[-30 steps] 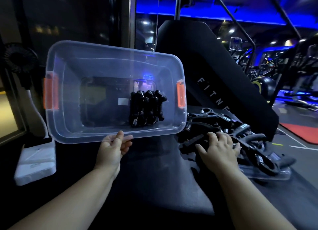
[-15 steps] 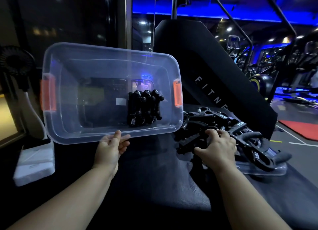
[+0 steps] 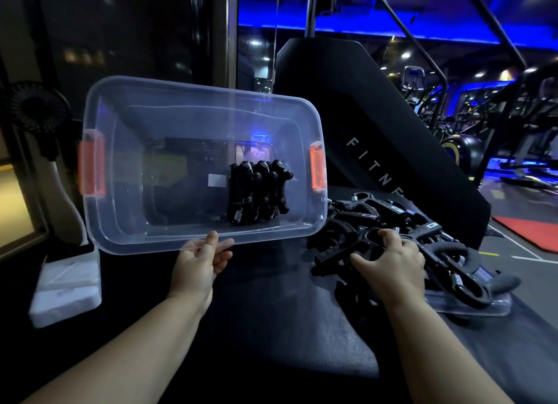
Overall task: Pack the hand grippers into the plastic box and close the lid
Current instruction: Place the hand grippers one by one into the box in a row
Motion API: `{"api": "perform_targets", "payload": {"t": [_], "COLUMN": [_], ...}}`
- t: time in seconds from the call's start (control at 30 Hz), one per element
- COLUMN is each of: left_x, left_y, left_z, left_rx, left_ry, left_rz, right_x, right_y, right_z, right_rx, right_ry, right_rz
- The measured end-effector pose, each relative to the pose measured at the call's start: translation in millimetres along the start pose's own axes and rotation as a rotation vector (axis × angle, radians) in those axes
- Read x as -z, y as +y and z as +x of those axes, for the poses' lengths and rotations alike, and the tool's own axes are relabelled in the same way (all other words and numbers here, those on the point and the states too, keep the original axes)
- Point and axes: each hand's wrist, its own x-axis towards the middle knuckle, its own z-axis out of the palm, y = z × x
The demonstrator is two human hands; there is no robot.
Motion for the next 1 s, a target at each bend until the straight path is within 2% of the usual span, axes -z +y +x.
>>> {"api": "perform_targets", "payload": {"t": [0.47,0.73,1.0], "left_x": [-0.5,0.5,1.4], "left_y": [0.4,-0.5,-1.8], "left_z": [0.7,1.1,2.3], "left_rx": [-0.001,-0.005,-0.005], "left_ry": [-0.006,-0.014,-0.010], "left_rz": [-0.026,-0.025,-0.013], "right_x": [0.2,3.3,3.2], "right_y": [-3.5,-4.1,-11.2], "right_z": [3.5,-1.7,-9.0], "right_rx": [-0.058,0.091,0.265], "right_ry": [0.008,0.153,0.084], "right_rz": [0.080,0.209,0.483]}}
